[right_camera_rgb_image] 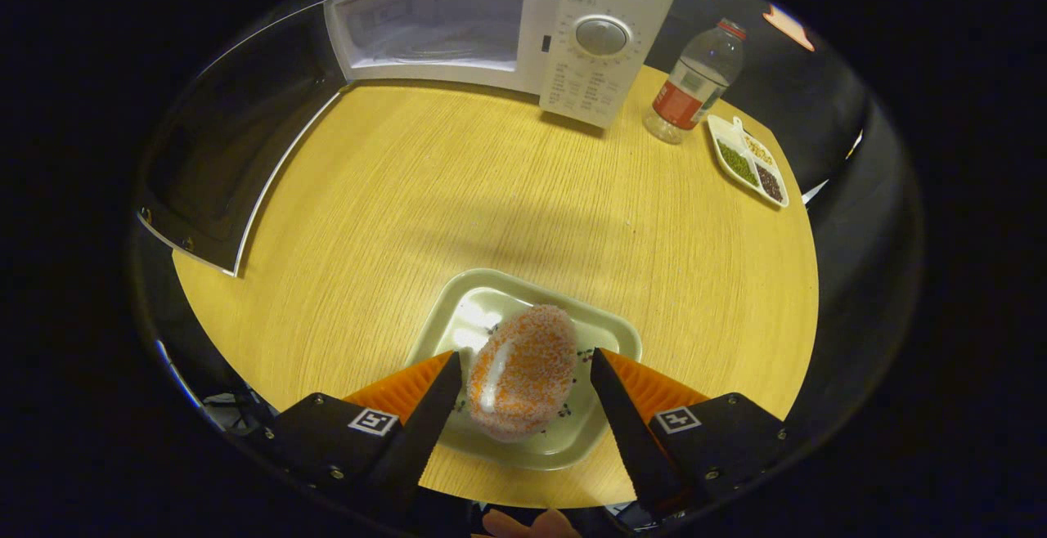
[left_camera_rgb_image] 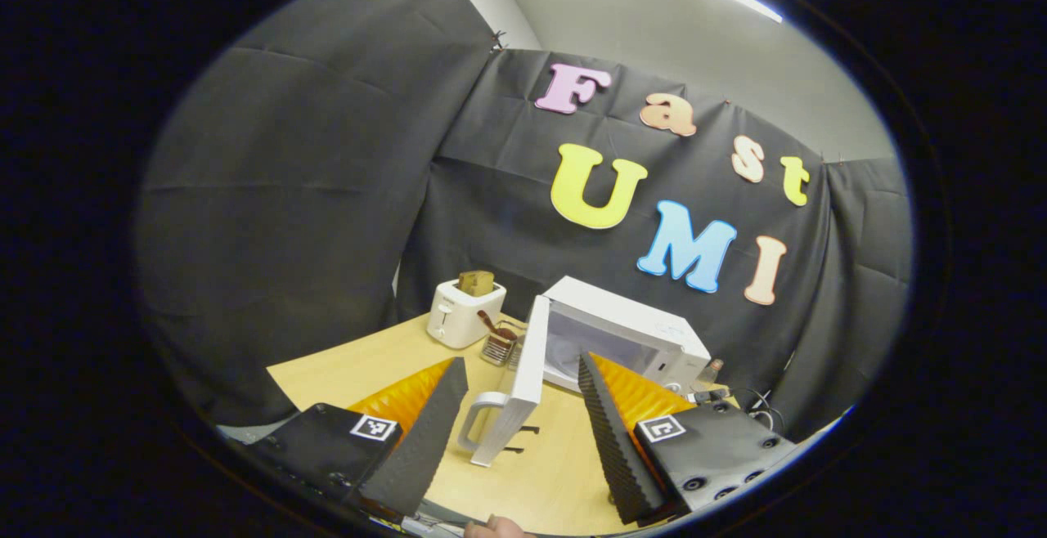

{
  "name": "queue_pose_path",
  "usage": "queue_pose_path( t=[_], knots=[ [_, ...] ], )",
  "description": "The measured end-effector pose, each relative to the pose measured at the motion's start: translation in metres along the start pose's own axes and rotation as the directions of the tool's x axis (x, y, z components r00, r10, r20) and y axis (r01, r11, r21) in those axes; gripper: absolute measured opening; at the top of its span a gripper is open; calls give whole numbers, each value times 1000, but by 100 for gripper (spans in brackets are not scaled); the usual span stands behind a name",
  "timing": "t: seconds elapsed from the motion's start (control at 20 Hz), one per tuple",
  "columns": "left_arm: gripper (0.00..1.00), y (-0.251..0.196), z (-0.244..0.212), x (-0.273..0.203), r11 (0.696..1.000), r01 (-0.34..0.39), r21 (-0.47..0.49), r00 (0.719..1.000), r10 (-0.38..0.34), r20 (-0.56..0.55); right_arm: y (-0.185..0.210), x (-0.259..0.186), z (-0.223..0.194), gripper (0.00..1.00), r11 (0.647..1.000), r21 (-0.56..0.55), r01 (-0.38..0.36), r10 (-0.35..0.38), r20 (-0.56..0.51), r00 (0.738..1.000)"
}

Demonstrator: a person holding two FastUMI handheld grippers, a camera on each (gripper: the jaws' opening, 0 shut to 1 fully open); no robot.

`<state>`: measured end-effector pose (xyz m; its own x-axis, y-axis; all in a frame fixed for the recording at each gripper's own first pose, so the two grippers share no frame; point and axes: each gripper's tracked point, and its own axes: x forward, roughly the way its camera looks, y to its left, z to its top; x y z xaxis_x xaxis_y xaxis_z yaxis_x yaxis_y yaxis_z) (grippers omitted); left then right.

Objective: Open the microwave oven with the left hand, put the food in, and close the microwave oven.

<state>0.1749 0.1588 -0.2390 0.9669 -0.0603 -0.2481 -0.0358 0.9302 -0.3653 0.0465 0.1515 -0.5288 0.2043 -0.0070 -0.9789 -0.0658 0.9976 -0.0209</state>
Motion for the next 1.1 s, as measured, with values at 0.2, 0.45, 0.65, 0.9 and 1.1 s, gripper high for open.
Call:
queue_pose_path(
  t=[0.2, 0.45, 0.65, 0.9, 1.1],
  knots=[
    [87, -10, 15, -17, 999, -30, 10, 999, 30, 45, -3, 13, -18, 98, 1000, 18, -21, 22, -54, 998],
    [85, -39, 29, -49, 997, -73, 18, 992, 70, 100, -5, 17, -18, 93, 998, 49, -42, 44, -37, 998],
    [87, -68, 34, -70, 990, -123, 65, 987, 116, 112, -2, 17, -14, 77, 998, -10, -64, 64, 6, 998],
    [84, -98, 33, -92, 974, -173, 149, 981, 158, 109, -3, 18, -7, 70, 991, -59, -122, 126, 59, 990],
    [85, -114, 25, -93, 969, -177, 171, 982, 164, 89, 6, 3, -1, 70, 977, 6, -213, 211, 97, 973]
  ],
)
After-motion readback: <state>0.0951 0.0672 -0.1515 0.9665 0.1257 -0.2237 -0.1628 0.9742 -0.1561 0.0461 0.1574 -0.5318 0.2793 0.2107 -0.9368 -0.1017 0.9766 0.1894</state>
